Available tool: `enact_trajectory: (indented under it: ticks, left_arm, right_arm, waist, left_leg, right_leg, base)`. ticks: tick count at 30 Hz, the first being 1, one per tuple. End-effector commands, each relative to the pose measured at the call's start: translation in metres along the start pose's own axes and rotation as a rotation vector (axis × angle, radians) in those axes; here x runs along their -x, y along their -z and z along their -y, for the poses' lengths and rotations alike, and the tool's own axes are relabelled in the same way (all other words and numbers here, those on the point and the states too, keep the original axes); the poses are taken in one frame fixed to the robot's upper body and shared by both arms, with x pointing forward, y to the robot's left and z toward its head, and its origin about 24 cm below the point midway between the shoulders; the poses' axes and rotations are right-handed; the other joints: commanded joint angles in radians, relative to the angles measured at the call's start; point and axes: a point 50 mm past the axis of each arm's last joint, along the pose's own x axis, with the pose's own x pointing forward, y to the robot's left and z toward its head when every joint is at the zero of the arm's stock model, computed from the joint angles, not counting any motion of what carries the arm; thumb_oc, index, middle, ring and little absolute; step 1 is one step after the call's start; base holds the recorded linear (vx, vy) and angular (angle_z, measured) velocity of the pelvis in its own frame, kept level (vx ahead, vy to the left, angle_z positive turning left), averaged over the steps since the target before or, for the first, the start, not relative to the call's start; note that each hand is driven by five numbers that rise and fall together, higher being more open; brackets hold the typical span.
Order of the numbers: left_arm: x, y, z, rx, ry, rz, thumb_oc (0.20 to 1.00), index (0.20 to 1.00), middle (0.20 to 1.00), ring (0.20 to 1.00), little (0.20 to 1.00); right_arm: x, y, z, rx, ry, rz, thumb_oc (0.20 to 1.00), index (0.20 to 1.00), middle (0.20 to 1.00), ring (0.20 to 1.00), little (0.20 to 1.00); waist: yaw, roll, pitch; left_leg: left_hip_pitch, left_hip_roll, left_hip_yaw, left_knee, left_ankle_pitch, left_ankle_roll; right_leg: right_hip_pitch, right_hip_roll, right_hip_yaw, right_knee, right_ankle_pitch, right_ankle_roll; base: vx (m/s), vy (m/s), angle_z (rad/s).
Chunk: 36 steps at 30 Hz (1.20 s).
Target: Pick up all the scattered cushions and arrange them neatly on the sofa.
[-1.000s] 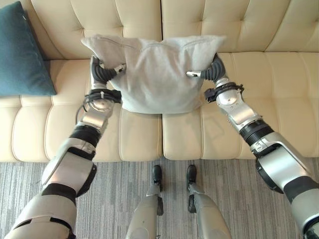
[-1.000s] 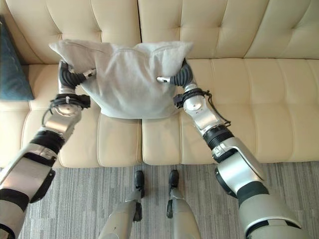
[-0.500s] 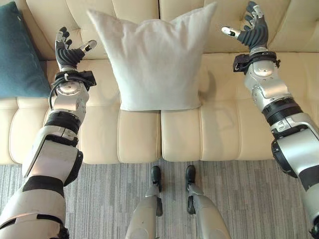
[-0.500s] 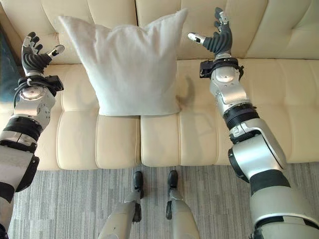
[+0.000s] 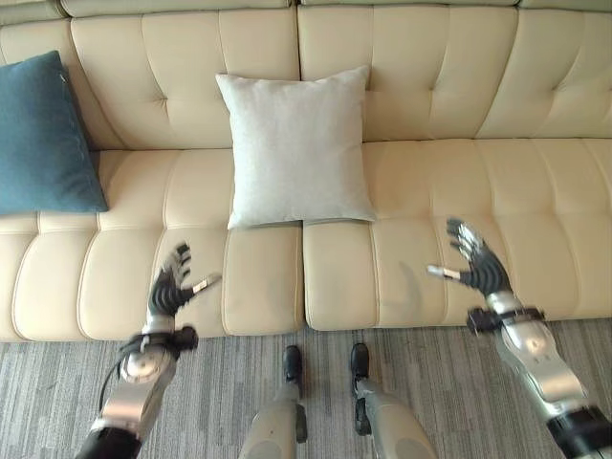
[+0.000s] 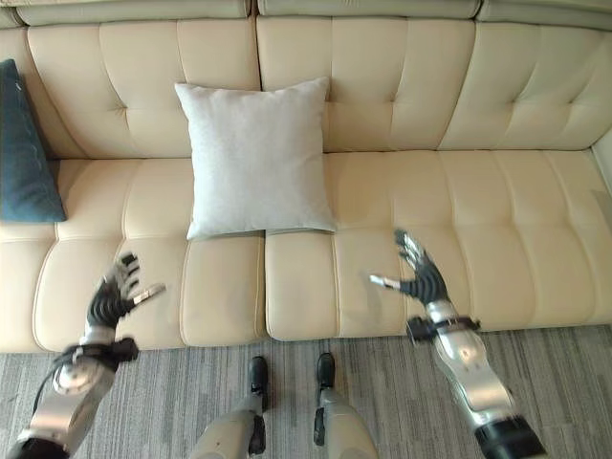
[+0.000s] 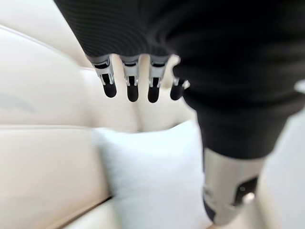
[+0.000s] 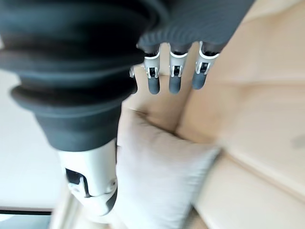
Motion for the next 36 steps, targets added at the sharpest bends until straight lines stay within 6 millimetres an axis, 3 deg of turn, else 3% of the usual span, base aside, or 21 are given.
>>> enact_trajectory:
  ticks: [1,2,6,7,9,12,14,15,16,19,23,24,26,30,31,32,34,36]
  left_arm:
    - [0.001,0.031,-0.001,-0.104,0.030,-0.128,1.000,1.000,1.000,1.000,1.000]
    - [0.002,0.031,0.000,-0.105,0.030,-0.129,1.000,1.000,1.000,1.000,1.000]
    - [0.039,0.080,0.011,-0.151,0.070,-0.346,1.000,1.000,1.000,1.000,1.000]
    - [0.039,0.080,0.011,-0.151,0.070,-0.346,1.000,1.000,1.000,1.000,1.000]
    - [0.048,0.093,0.020,-0.152,0.085,-0.408,1.000,1.000,1.000,1.000,1.000]
    - [0.044,0.092,0.026,-0.154,0.088,-0.397,1.000,1.000,1.000,1.000,1.000]
    - [0.039,0.088,0.028,-0.149,0.091,-0.380,1.000,1.000,1.000,1.000,1.000]
    - [0.033,0.084,0.029,-0.154,0.094,-0.362,1.000,1.000,1.000,1.000,1.000]
    - [0.028,0.079,0.030,-0.161,0.101,-0.342,1.000,1.000,1.000,1.000,1.000]
    - [0.026,0.078,0.031,-0.159,0.106,-0.341,1.000,1.000,1.000,1.000,1.000]
    - [0.027,0.079,0.032,-0.152,0.100,-0.344,1.000,1.000,1.000,1.000,1.000]
    - [0.026,0.078,0.037,-0.146,0.110,-0.342,1.000,1.000,1.000,1.000,1.000]
    - [0.025,0.077,0.045,-0.133,0.129,-0.333,1.000,1.000,1.000,1.000,1.000]
    - [0.025,0.076,0.052,-0.123,0.157,-0.329,1.000,1.000,1.000,1.000,1.000]
    - [0.027,0.077,0.057,-0.113,0.170,-0.334,1.000,1.000,1.000,1.000,1.000]
    - [0.028,0.078,0.059,-0.106,0.172,-0.336,1.000,1.000,1.000,1.000,1.000]
    - [0.031,0.079,0.063,-0.098,0.184,-0.339,1.000,1.000,1.000,1.000,1.000]
    - [0.032,0.080,0.064,-0.099,0.193,-0.343,1.000,1.000,1.000,1.000,1.000]
  right_arm:
    - [0.000,0.019,-0.015,0.087,-0.123,-0.059,1.000,1.000,1.000,1.000,1.000]
    - [0.000,0.020,-0.015,0.087,-0.123,-0.060,1.000,1.000,1.000,1.000,1.000]
    - [0.035,0.067,-0.031,0.109,-0.172,-0.280,1.000,1.000,1.000,1.000,1.000]
    - [0.035,0.067,-0.031,0.109,-0.172,-0.281,1.000,1.000,1.000,1.000,1.000]
    - [0.046,0.088,-0.039,0.113,-0.179,-0.383,1.000,1.000,1.000,1.000,1.000]
    - [0.044,0.095,-0.049,0.094,-0.166,-0.419,1.000,1.000,1.000,1.000,1.000]
    - [0.043,0.098,-0.052,0.079,-0.160,-0.432,1.000,1.000,1.000,1.000,1.000]
    - [0.042,0.099,-0.054,0.067,-0.152,-0.443,1.000,1.000,1.000,1.000,1.000]
    - [0.042,0.102,-0.058,0.052,-0.155,-0.455,1.000,1.000,1.000,1.000,1.000]
    - [0.045,0.104,-0.062,0.040,-0.167,-0.469,1.000,1.000,1.000,1.000,1.000]
    - [0.045,0.104,-0.065,0.035,-0.163,-0.470,1.000,1.000,1.000,1.000,1.000]
    - [0.046,0.104,-0.061,0.018,-0.132,-0.471,1.000,1.000,1.000,1.000,1.000]
    - [0.048,0.106,-0.056,0.027,-0.118,-0.483,1.000,1.000,1.000,1.000,1.000]
    - [0.048,0.106,-0.049,0.041,-0.100,-0.484,1.000,1.000,1.000,1.000,1.000]
    - [0.047,0.105,-0.047,0.039,-0.094,-0.482,1.000,1.000,1.000,1.000,1.000]
    - [0.048,0.105,-0.047,0.039,-0.094,-0.482,1.000,1.000,1.000,1.000,1.000]
    - [0.051,0.107,-0.048,0.041,-0.101,-0.491,1.000,1.000,1.000,1.000,1.000]
    - [0.055,0.111,-0.049,0.027,-0.093,-0.513,1.000,1.000,1.000,1.000,1.000]
  waist:
    - [-0.006,-0.031,-0.105]
    - [-0.006,-0.030,-0.105]
    - [-0.021,-0.034,-0.113]
    - [-0.019,-0.034,-0.111]
    - [-0.026,-0.040,-0.107]
    - [-0.031,-0.052,-0.090]
    - [-0.025,-0.051,-0.084]
    - [-0.022,-0.047,-0.076]
    - [-0.011,-0.032,-0.070]
    - [0.007,-0.023,-0.094]
    - [0.036,-0.041,-0.110]
    - [0.036,-0.058,-0.115]
    - [0.035,-0.057,-0.103]
    - [0.024,-0.056,-0.095]
    - [0.016,-0.066,-0.098]
    - [0.012,-0.066,-0.105]
    - [0.002,-0.056,-0.124]
    - [-0.011,-0.050,-0.143]
  left_leg:
    - [0.073,0.023,0.011,0.056,-0.098,-0.033]
    - [0.075,0.023,0.012,0.055,-0.099,-0.033]
    - [0.124,0.011,0.026,0.070,-0.132,-0.017]
    - [0.127,0.011,0.027,0.070,-0.133,-0.017]
    - [0.140,-0.004,0.041,0.072,-0.147,-0.002]
    - [0.138,-0.017,0.067,0.056,-0.140,0.011]
    - [0.129,-0.012,0.068,0.055,-0.132,0.013]
    - [0.117,-0.003,0.063,0.056,-0.117,0.017]
    - [0.103,0.018,0.054,0.057,-0.095,0.020]
    - [0.090,0.032,0.045,0.044,-0.071,0.018]
    - [0.070,0.035,0.040,0.040,-0.046,0.001]
    - [-0.003,0.053,0.037,0.071,-0.002,-0.033]
    - [-0.040,0.065,0.029,0.105,0.018,-0.054]
    - [-0.043,0.049,-0.002,0.150,-0.023,-0.050]
    - [-0.012,0.013,-0.045,0.194,-0.088,-0.039]
    - [0.001,-0.003,-0.070,0.200,-0.104,-0.039]
    - [0.040,-0.018,-0.101,0.167,-0.121,-0.029]
    - [0.076,-0.014,-0.088,0.129,-0.119,-0.021]
  right_leg:
    - [0.065,-0.102,0.032,-0.025,-0.014,0.128]
    - [0.067,-0.102,0.032,-0.025,-0.014,0.128]
    - [0.099,-0.111,0.052,-0.016,-0.012,0.139]
    - [0.101,-0.111,0.053,-0.016,-0.013,0.140]
    - [0.090,-0.116,0.075,-0.014,0.012,0.158]
    - [0.042,-0.122,0.096,0.003,0.081,0.195]
    - [0.030,-0.115,0.089,0.027,0.062,0.194]
    - [0.024,-0.100,0.079,0.084,0.033,0.185]
    - [0.043,-0.070,0.065,0.204,-0.047,0.164]
    - [0.086,-0.032,0.059,0.297,-0.108,0.137]
    - [0.153,-0.026,0.030,0.234,-0.159,0.112]
    - [0.208,0.009,0.055,0.071,-0.181,0.071]
    - [0.216,0.019,0.049,0.024,-0.164,0.057]
    - [0.213,0.011,0.039,0.003,-0.144,0.053]
    - [0.201,-0.002,0.052,0.020,-0.128,0.054]
    - [0.192,0.000,0.058,0.022,-0.122,0.056]
    - [0.183,0.013,0.076,0.028,-0.122,0.057]
    - [0.188,0.016,0.084,0.031,-0.124,0.059]
  base:
    - [0.04,0.068,-0.09]
    - [0.02,0.095,-0.08]
    - [-0.01,0.107,-0.08]
    - [-0.05,0.126,-0.23]
    - [-0.17,0.179,-0.34]
    - [-0.24,0.111,-0.37]
    - [-0.17,0.005,-0.50]
    - [-0.26,-0.008,-0.38]
    - [-0.30,-0.021,-0.11]
    - [-0.18,-0.081,0.19]
    - [-0.13,-0.199,-0.04]
    - [-0.22,-0.304,0.02]
    - [-0.25,-0.251,0.48]
    - [-0.15,-0.044,0.13]
    - [-0.09,0.008,0.12]
    - [-0.09,0.023,-0.05]
    - [0.03,0.055,-0.27]
    - [0.08,0.070,-0.08]
